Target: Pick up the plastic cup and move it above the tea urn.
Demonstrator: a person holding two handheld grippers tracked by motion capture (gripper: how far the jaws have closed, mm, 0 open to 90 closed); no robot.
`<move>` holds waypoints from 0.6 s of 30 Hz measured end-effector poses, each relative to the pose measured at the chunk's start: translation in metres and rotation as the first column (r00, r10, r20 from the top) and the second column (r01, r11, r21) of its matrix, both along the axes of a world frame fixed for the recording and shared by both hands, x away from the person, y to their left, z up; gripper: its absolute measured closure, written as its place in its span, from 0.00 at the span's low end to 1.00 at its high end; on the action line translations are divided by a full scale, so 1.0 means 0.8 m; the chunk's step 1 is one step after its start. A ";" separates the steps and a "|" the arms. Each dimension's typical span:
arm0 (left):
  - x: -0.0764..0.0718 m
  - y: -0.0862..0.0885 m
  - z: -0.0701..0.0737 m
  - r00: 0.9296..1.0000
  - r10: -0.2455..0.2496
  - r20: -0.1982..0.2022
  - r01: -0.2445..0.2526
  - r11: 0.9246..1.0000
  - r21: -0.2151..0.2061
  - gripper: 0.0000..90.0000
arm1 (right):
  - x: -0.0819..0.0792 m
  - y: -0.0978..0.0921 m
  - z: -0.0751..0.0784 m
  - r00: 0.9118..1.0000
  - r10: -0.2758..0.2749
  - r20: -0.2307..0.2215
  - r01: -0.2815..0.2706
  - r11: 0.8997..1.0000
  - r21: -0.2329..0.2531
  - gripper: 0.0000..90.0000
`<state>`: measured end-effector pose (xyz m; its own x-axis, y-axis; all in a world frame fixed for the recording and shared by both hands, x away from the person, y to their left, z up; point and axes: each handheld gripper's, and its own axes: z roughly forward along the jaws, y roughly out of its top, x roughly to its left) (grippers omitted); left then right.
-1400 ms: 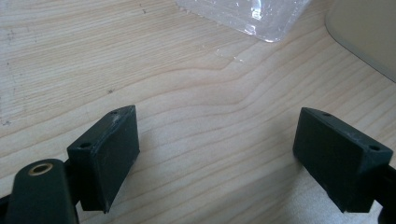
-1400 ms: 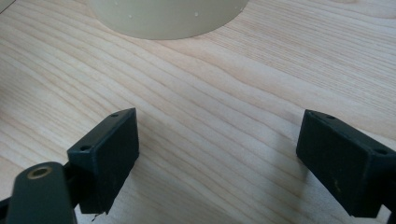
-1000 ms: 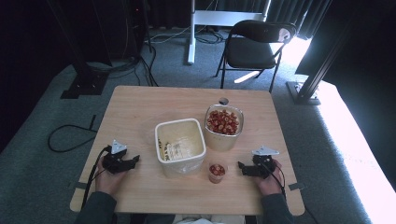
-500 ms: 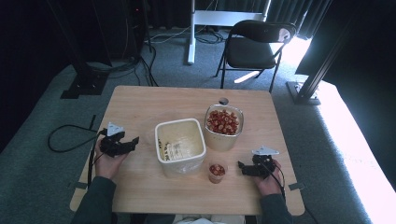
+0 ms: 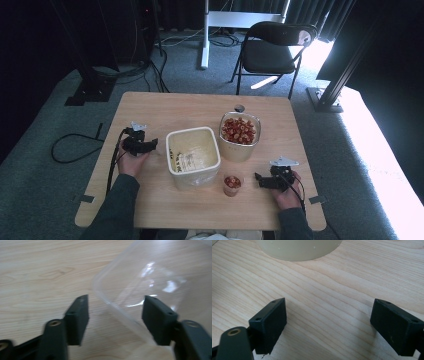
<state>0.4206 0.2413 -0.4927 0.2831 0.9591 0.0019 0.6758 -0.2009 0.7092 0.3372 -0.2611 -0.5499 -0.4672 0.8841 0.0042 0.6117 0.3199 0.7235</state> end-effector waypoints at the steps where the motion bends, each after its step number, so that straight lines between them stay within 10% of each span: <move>1: 0.001 0.004 0.001 1.000 0.028 -0.002 -0.028 0.999 0.018 0.57 | 0.000 0.000 0.000 1.000 0.000 0.000 0.000 1.000 0.000 0.14; 7: 0.001 0.036 0.003 0.997 0.076 -0.028 -0.075 0.997 0.020 0.79 | 0.000 0.000 0.000 1.000 0.000 0.000 0.000 1.000 0.000 0.15; 18: 0.004 0.060 -0.003 0.993 0.099 -0.058 -0.100 0.995 -0.018 0.84 | 0.000 0.000 0.000 1.000 -0.001 0.000 0.001 1.000 0.000 0.14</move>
<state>0.4242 0.2892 -0.4953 0.1854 0.9821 -0.0321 0.7310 -0.1160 0.6724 0.3372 -0.2611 -0.5499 -0.4668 0.8844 0.0040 0.6119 0.3197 0.7235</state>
